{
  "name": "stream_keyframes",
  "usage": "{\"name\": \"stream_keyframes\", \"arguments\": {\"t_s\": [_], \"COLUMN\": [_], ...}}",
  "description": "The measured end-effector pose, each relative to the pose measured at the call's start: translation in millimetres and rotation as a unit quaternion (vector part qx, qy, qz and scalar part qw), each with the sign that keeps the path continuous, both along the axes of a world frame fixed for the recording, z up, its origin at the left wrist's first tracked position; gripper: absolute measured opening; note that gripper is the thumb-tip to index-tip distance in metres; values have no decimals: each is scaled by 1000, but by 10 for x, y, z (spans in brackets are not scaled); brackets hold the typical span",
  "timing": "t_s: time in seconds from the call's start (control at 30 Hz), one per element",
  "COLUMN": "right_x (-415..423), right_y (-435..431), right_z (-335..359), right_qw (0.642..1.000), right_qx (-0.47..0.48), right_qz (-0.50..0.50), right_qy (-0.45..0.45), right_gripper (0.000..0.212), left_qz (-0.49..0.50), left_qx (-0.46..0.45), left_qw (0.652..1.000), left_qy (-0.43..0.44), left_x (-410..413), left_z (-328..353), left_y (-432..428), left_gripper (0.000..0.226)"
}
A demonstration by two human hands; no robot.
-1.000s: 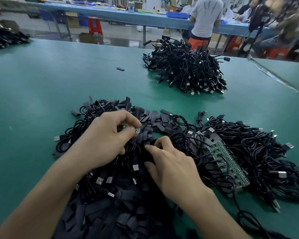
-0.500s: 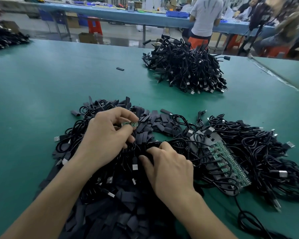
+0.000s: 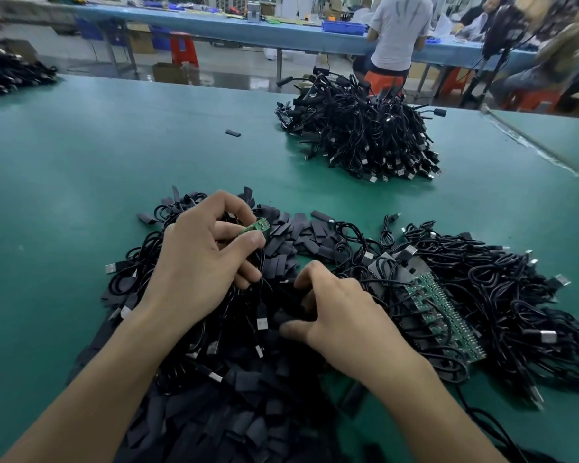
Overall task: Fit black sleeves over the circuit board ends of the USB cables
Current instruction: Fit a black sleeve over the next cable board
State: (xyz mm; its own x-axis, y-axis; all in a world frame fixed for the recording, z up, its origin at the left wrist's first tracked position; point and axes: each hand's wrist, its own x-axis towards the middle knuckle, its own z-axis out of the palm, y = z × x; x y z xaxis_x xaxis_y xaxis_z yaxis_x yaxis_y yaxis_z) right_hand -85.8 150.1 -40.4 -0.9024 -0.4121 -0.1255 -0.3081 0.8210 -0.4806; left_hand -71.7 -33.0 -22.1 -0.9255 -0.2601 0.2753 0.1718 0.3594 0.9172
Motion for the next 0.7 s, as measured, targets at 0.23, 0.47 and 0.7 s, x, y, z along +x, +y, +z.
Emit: {"name": "stream_keyframes", "arguments": {"t_s": [0.23,0.47,0.7], "right_x": [-48,-144,-145], "right_y": [13,135,219], "right_z": [-73,-9,91], "right_qw": [997,988,997], "right_qx": [-64,-149,-73], "right_qz": [12,-29,-5], "right_qy": [-29,26,19], "right_gripper": [44,13,23], "left_qz": [-3,-55,-78], "left_qx": [-25,-58,-56], "left_qw": [1000,996,994], "left_qy": [-2,-36,-55], "left_x": [-22,-26,-24], "left_z": [-28,-88,-104], "left_y": [-13,-26,-39], "left_gripper": [26,23,28]}}
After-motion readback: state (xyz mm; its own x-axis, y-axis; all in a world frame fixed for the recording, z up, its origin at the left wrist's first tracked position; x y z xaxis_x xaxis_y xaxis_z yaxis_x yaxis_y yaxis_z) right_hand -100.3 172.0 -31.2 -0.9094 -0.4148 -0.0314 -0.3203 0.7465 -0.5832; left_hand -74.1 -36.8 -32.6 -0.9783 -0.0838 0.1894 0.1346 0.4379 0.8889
